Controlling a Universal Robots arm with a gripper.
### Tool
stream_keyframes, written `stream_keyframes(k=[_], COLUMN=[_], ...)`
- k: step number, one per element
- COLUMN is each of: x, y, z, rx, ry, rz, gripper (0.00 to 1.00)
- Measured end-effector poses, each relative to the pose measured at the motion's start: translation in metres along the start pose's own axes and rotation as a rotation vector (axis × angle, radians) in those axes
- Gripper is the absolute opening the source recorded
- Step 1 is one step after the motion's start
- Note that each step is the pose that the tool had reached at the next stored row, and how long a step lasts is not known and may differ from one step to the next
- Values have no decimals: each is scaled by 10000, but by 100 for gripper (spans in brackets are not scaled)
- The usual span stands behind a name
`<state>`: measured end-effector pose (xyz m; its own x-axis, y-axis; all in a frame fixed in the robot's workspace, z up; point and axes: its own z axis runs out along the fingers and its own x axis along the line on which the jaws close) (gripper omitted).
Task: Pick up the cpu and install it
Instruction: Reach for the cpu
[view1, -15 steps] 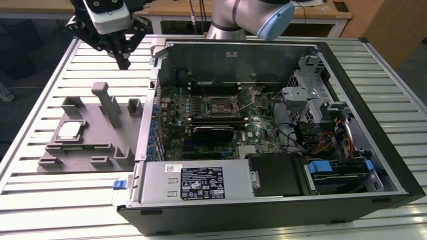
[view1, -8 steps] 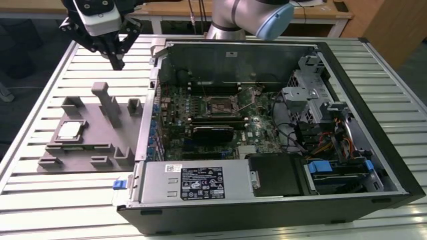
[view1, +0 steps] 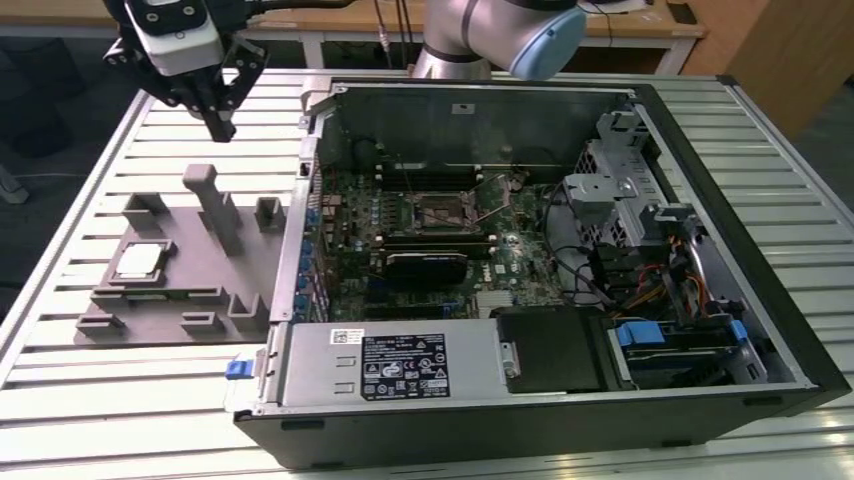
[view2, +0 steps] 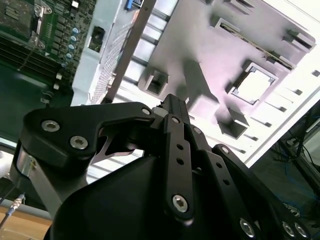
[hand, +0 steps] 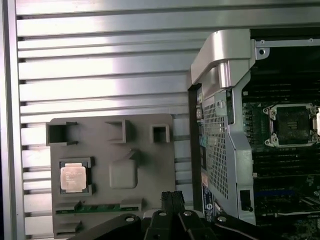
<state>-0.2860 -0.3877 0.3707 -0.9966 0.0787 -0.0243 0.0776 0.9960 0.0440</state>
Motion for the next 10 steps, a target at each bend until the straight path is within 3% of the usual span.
stream_keyframes(k=[10], x=[231], y=[38], z=[56], rx=[-1], ry=[-2], rz=[16], gripper=[11])
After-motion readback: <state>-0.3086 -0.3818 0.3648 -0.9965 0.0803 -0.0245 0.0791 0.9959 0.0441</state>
